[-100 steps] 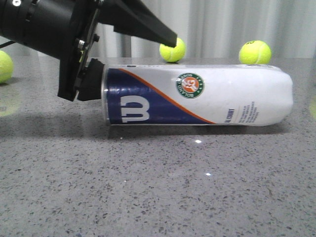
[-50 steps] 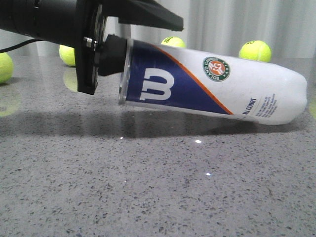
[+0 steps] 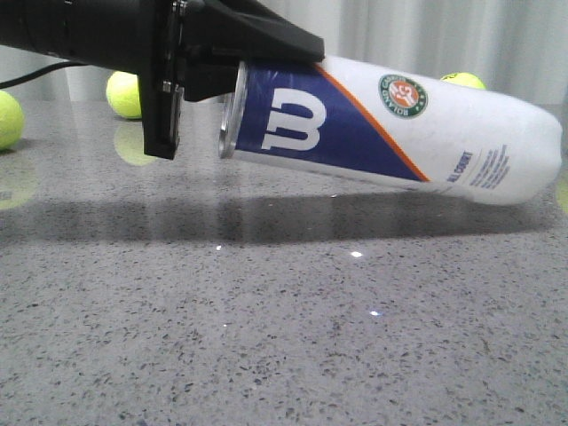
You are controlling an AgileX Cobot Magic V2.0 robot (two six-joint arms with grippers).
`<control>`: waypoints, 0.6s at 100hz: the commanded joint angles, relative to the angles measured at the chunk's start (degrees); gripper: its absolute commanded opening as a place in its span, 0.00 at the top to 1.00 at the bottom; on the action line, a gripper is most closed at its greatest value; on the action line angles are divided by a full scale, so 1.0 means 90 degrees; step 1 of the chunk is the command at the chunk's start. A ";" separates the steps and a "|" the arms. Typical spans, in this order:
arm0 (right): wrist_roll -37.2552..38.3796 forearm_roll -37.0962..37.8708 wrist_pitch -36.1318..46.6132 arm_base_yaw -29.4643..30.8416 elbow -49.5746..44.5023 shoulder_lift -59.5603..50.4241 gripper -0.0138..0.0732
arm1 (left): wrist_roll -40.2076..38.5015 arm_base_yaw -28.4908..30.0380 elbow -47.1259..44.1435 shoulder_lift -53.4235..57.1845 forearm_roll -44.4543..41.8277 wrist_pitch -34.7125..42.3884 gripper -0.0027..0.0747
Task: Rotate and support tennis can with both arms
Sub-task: 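Lift the can's gripped end with the left gripper, tilting it upward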
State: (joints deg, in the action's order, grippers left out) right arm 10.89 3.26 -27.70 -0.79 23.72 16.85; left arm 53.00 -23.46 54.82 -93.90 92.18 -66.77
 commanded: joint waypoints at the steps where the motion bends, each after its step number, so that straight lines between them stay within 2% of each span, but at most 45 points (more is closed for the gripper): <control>1: -0.0005 0.0010 0.0502 0.0039 0.0173 0.0049 0.92 | 0.0076 -0.0060 0.0253 0.0460 0.0480 -0.0648 0.99; 27: -0.0005 0.0010 0.0502 0.0039 0.0173 0.0049 0.92 | -0.0060 -0.0047 0.0813 0.1117 -0.0428 -0.0038 0.99; 60: -0.0005 0.0010 0.0502 0.0039 0.0173 0.0049 0.92 | -0.1765 -0.0047 0.2321 0.1610 -0.3117 -0.0190 0.99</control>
State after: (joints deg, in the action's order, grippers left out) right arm 10.89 3.26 -27.70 -0.79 23.72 16.85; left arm 41.11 -23.55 70.52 -82.25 66.04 -66.14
